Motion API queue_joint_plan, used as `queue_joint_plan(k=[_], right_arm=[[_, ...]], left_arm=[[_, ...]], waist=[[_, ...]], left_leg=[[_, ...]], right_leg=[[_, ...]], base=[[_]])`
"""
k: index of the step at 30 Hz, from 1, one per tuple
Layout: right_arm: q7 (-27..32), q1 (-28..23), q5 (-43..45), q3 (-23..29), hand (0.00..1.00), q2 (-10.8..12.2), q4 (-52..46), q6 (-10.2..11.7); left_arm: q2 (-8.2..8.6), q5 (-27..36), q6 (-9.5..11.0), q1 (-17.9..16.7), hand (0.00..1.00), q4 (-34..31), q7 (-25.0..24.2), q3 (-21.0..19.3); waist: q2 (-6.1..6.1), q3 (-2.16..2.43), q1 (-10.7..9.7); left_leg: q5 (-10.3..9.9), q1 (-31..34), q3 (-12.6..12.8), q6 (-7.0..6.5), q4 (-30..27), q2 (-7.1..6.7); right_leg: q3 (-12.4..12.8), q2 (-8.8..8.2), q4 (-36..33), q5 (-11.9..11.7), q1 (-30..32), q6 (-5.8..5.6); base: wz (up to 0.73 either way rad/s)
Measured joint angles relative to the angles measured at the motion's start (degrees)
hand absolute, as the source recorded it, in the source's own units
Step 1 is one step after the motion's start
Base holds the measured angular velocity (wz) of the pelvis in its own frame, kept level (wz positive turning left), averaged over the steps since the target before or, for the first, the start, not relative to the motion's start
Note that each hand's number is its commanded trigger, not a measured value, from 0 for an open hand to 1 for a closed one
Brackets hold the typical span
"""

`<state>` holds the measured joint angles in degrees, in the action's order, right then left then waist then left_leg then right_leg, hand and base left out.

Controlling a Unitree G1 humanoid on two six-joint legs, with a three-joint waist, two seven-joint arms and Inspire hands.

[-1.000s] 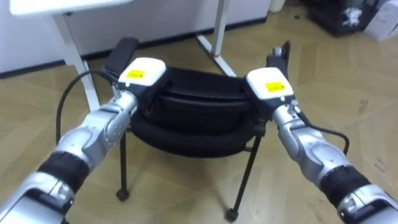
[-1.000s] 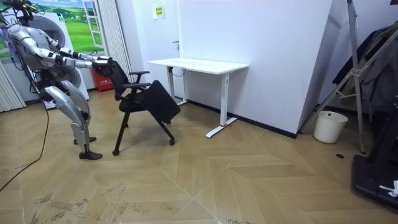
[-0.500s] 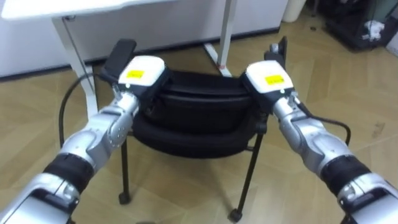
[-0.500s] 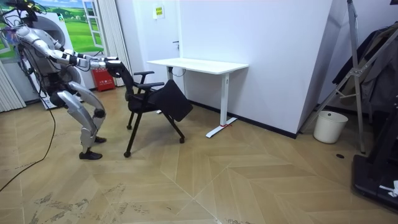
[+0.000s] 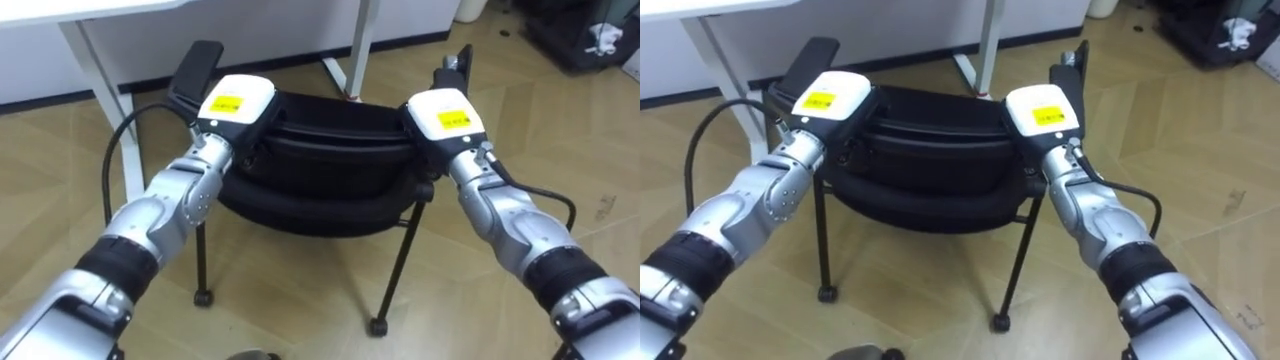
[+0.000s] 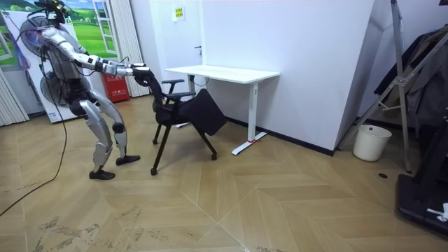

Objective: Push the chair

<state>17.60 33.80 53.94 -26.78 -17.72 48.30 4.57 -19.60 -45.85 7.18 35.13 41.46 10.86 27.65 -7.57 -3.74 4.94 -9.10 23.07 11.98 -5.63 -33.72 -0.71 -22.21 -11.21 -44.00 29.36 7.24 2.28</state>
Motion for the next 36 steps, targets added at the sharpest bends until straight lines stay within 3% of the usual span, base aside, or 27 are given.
queue_joint_plan(k=[1, 2, 4, 5, 6, 7, 11, 13, 14, 15, 16, 17, 18, 19, 20, 22, 25, 29, 31, 32, 33, 34, 35, 36], right_arm=[[0.0, 0.3, -0.1, 0.0, 1.00, 0.0, -0.4, -0.6], [-0.2, 0.4, 0.0, -0.1, 1.00, 0.0, -0.4, -0.8], [-0.8, 0.2, -0.1, -0.1, 1.00, 0.5, 0.3, -0.9], [-0.8, -0.2, -0.2, -0.1, 1.00, 0.6, 0.3, -0.8], [-0.8, -0.9, -0.5, -0.1, 1.00, 0.9, 0.3, -0.9], [-0.6, -1.4, -0.6, -0.1, 1.00, 1.5, 0.4, -1.0], [-0.1, -1.3, -0.5, -0.4, 1.00, 3.1, 0.3, -2.0], [0.0, -1.3, 0.1, -1.3, 1.00, 4.2, 0.5, -2.9], [0.0, -1.3, 0.1, -1.4, 1.00, 4.4, 0.6, -2.8], [0.0, -1.3, 0.0, -1.5, 1.00, 4.8, 0.8, -2.8], [0.0, -1.3, 0.0, -1.4, 1.00, 5.0, 0.8, -2.8], [0.0, -1.3, 0.0, -1.4, 1.00, 5.0, 0.8, -2.8], [-0.1, -0.9, 0.0, -1.5, 1.00, 5.1, 1.0, -2.9], [-0.4, -0.5, -0.1, -1.4, 1.00, 5.1, 1.1, -3.0], [-0.5, 0.0, -0.1, -1.4, 1.00, 5.2, 1.6, -3.0], [-0.6, 1.2, -0.2, -1.3, 1.00, 4.7, 2.6, -2.9], [-1.7, 2.8, -0.4, -1.7, 1.00, 4.3, 2.0, -2.8], [-3.6, 3.0, -0.2, -2.3, 1.00, 5.0, 1.4, -3.5], [-3.8, 3.4, -0.1, -2.3, 1.00, 5.5, 1.2, -4.6], [-4.0, 3.4, -0.1, -2.3, 1.00, 5.7, 1.1, -4.7], [-4.6, 3.4, -0.1, -2.4, 1.00, 5.8, 1.0, -4.7], [-5.7, 3.4, -0.2, -2.3, 1.00, 5.8, 0.1, -4.6], [-6.2, 3.3, -0.3, -2.2, 1.00, 5.4, -0.4, -4.6], [-7.2, 3.2, -0.1, -2.1, 1.00, 4.9, 0.2, -4.6]], left_arm=[[0.21, 0.0, 0.0, 0.6, 1.00, 0.3, 0.0, -0.2], [0.17, 0.0, 0.0, 0.7, 1.00, 0.5, 0.0, -0.2], [-0.13, -0.1, 0.2, 0.5, 1.00, 0.9, 0.0, 0.3], [-0.14, -0.1, 0.2, 0.4, 1.00, 1.0, 0.0, 0.6], [-0.26, -0.2, 0.4, 0.4, 1.00, 1.0, 0.0, 1.1], [-0.78, -0.2, 0.7, 0.3, 1.00, 1.1, 0.0, 1.5], [-2.49, -0.2, 1.8, 0.9, 1.00, 1.7, 0.1, 1.6], [-2.88, -0.2, 2.1, 1.1, 1.00, 3.0, 0.1, 1.6], [-3.02, -0.2, 2.1, 1.1, 1.00, 3.1, 0.1, 1.7], [-3.07, -0.2, 2.1, 1.4, 1.00, 3.8, 0.1, 1.7], [-3.12, -0.2, 2.2, 1.8, 1.00, 4.3, 0.1, 1.7], [-3.11, -0.2, 2.3, 2.0, 1.00, 4.6, 0.1, 1.7], [-3.00, 0.0, 2.3, 2.0, 1.00, 4.9, 0.2, 1.6], [-2.55, 0.0, 2.1, 2.4, 1.00, 4.8, 0.2, 1.5], [-2.26, -0.1, 1.9, 2.5, 1.00, 4.8, 0.2, 1.5], [-1.42, -0.2, 0.9, 3.2, 1.00, 4.8, 0.2, 1.6], [-1.78, -0.2, 0.3, 3.5, 1.00, 4.7, 0.1, 0.3], [-1.78, -1.4, -1.2, 4.0, 1.00, 4.9, 0.2, -0.1], [-1.16, -2.0, -2.4, 3.3, 1.00, 4.8, 1.7, -0.6], [-1.07, -2.0, -2.5, 3.2, 1.00, 4.9, 2.0, -0.6], [-1.00, -2.0, -2.5, 3.2, 1.00, 5.2, 2.2, -0.7], [-0.66, -2.0, -2.5, 3.3, 1.00, 5.8, 2.2, -1.0], [-0.15, -2.0, -2.6, 3.4, 1.00, 6.1, 2.3, -1.1], [0.85, -2.0, -2.9, 2.8, 1.00, 6.6, 2.7, -1.1]], waist=[[-0.11, -0.15, 0.0], [0.14, -0.25, 0.0], [0.49, -0.44, 0.0], [0.56, -0.47, -0.1], [0.88, -0.61, -0.1], [1.50, -0.89, 0.1], [2.13, -1.05, 0.8], [2.23, -1.09, 0.8], [2.22, -1.10, 0.7], [2.11, -1.07, 0.4], [1.75, -1.01, 0.0], [1.40, -0.81, -0.2], [0.79, -0.51, -0.1], [0.57, -0.55, 0.1], [0.60, -0.56, 0.2], [0.62, -0.47, 0.3], [-0.13, -0.36, -0.1], [-0.80, -0.26, -1.4], [-1.43, -0.22, -0.9], [-1.56, -0.24, -1.0], [-2.42, -0.33, -1.5], [-3.83, 0.06, -2.8], [-3.65, -0.06, -3.6], [-3.30, -0.10, -3.2]], left_leg=[[-0.9, -0.2, 0.1, -0.35, -0.7, -0.37], [-1.6, -0.2, 0.0, -0.48, -1.6, -0.35], [-4.7, -1.4, -1.2, -0.22, -4.5, 0.63], [-5.3, -1.9, -1.8, -0.07, -4.8, 0.82], [-6.2, -2.9, -3.9, 0.12, -5.3, 0.86], [-6.9, -3.7, -6.1, 0.41, -5.4, 0.82], [-8.1, -4.7, -11.6, 2.02, -5.6, 0.86], [-9.2, -6.4, -15.5, 3.67, -5.6, 0.84], [-9.5, -6.7, -16.7, 4.14, -5.5, 0.82], [-10.1, -7.2, -19.3, 5.24, -5.6, 0.76], [-10.6, -7.5, -21.7, 6.57, -5.7, 0.65], [-11.1, -7.5, -22.7, 7.31, -6.1, 0.58], [-12.1, -7.6, -23.6, 8.42, -7.4, 0.88], [-13.1, -7.5, -23.1, 9.35, -8.6, 2.74], [-13.4, -7.5, -22.8, 10.00, -9.0, 3.86], [-13.3, -7.3, -21.6, 11.14, -8.4, 7.15], [-10.5, -6.8, -18.9, 12.71, -6.3, 9.33], [-9.9, -6.0, -18.5, 12.41, -5.2, 10.40], [-9.6, -5.5, -18.5, 12.38, -3.2, 10.69], [-9.6, -5.5, -18.5, 12.36, -3.0, 10.95], [-9.6, -5.4, -18.2, 12.36, -3.8, 10.93], [-10.4, -3.8, -16.9, 11.24, -9.0, 10.61], [-11.0, -2.6, -16.0, 10.20, -13.9, 11.06], [-11.7, -1.0, -14.5, 9.16, -23.3, 11.58]], right_leg=[[-0.1, -1.20, -4.7, -1.1, 1.6, -1.31], [0.2, -1.78, -7.8, -2.5, 2.6, -1.63], [2.2, -2.69, -17.6, -10.3, 6.0, -2.05], [2.7, -2.58, -19.1, -12.5, 6.5, -2.05], [3.6, -1.93, -21.8, -17.2, 7.8, -2.57], [4.4, -0.78, -23.4, -20.0, 9.1, -3.05], [4.4, 1.28, -23.0, -15.9, 14.0, -3.58], [5.0, 1.86, -15.2, -14.7, 15.6, -3.77], [5.0, 1.87, -11.8, -14.7, 15.7, -3.83], [6.0, 2.34, -3.1, -15.0, 15.4, -4.10], [9.0, 3.33, 6.4, -16.1, 14.7, -4.61], [10.8, 3.50, 10.0, -16.7, 14.0, -4.93], [9.7, 3.54, 9.3, -18.6, 13.4, -4.00], [7.0, 3.23, 6.9, -17.4, 13.4, -1.88], [5.8, 3.14, 6.1, -16.9, 13.2, -1.00], [1.3, 3.12, 5.0, -15.1, 12.5, 1.96], [-1.5, 3.12, 5.0, -14.2, 12.3, 2.78], [-3.1, 3.26, 3.9, -12.5, 12.4, 3.27], [-3.3, 3.55, 3.9, -12.4, 13.1, 3.08], [-3.0, 3.65, 3.2, -12.2, 13.2, 2.67], [-0.5, 3.57, -0.2, -10.6, 14.4, 2.33], [1.4, 2.73, -4.7, -7.6, 16.2, 3.60], [-0.4, 1.38, -6.3, -6.2, 16.5, 6.00], [-4.6, -1.10, -7.0, -4.7, 14.4, 7.44]], base=[[-0.11], [-0.10], [-0.02], [0.09], [0.06], [-0.03], [-0.03], [0.22], [0.44], [0.59], [0.66], [0.65], [0.59], [0.51], [0.48], [0.42], [0.32], [0.32], [0.06], [0.20], [0.55], [0.72], [0.52], [0.00]])
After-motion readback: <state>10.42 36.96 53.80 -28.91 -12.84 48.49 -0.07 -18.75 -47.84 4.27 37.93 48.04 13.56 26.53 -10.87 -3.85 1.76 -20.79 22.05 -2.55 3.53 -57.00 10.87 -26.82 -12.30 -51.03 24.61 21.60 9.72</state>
